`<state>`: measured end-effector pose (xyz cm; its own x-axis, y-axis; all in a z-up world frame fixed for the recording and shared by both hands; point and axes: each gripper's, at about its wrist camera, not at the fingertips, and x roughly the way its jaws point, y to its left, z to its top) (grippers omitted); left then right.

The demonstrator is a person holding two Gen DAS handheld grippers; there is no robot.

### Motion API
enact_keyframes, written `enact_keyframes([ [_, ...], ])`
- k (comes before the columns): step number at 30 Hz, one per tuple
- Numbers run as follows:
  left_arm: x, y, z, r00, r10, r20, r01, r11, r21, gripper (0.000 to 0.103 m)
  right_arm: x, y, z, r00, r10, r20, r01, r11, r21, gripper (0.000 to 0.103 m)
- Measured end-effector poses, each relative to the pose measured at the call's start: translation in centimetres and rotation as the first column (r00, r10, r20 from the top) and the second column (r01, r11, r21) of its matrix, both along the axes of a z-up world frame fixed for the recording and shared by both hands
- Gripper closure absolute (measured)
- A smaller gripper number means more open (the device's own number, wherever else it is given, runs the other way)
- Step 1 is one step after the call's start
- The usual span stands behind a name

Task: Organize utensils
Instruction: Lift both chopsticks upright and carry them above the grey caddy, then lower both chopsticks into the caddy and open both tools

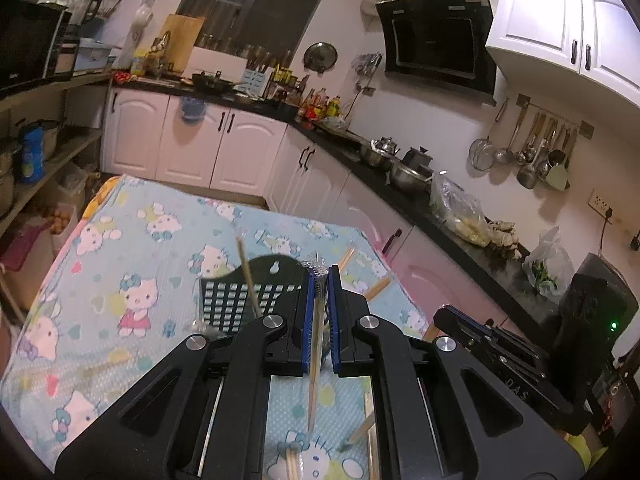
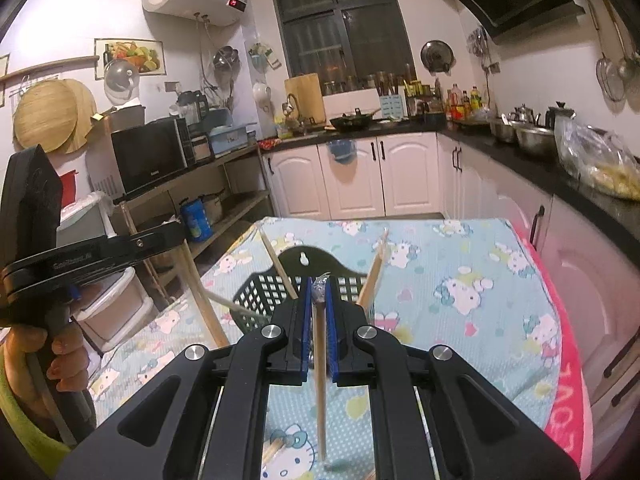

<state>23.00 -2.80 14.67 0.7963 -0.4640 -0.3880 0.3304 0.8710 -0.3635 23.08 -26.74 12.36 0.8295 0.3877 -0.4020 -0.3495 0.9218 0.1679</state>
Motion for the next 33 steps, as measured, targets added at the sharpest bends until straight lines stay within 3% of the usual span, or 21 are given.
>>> enact_keyframes([
  [21, 3.2, 1.5, 5.0, 0.985, 0.106, 0.135, -0.11, 0.994, 0.018, 0.101, 3.3, 2.3, 6.3, 0.992, 0.023, 0.126, -0.022, 1.0, -0.013, 0.096],
  [33, 5.2, 2.9, 6.2, 0.966, 0.172, 0.194, -0.185, 0.981, 0.051, 0.101, 5.5, 4.1, 7.3, 0.986, 0.034, 0.163, -0.037, 0.999, 0.016, 0.096],
])
